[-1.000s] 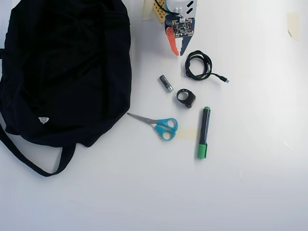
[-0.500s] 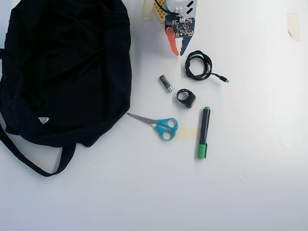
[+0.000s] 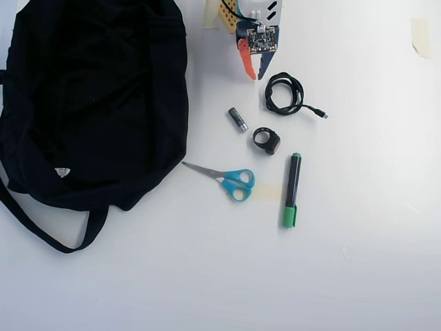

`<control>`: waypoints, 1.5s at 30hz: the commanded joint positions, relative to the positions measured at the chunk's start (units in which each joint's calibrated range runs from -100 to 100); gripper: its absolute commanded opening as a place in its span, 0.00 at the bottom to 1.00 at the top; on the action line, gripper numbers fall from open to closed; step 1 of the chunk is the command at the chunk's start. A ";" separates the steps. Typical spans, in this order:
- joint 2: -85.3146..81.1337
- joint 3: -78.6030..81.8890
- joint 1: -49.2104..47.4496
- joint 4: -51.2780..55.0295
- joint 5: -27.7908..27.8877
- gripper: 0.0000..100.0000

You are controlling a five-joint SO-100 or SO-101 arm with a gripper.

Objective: Put the cable into the black bag

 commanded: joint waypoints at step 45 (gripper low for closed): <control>0.08 0.46 -0.26 -7.50 0.00 0.02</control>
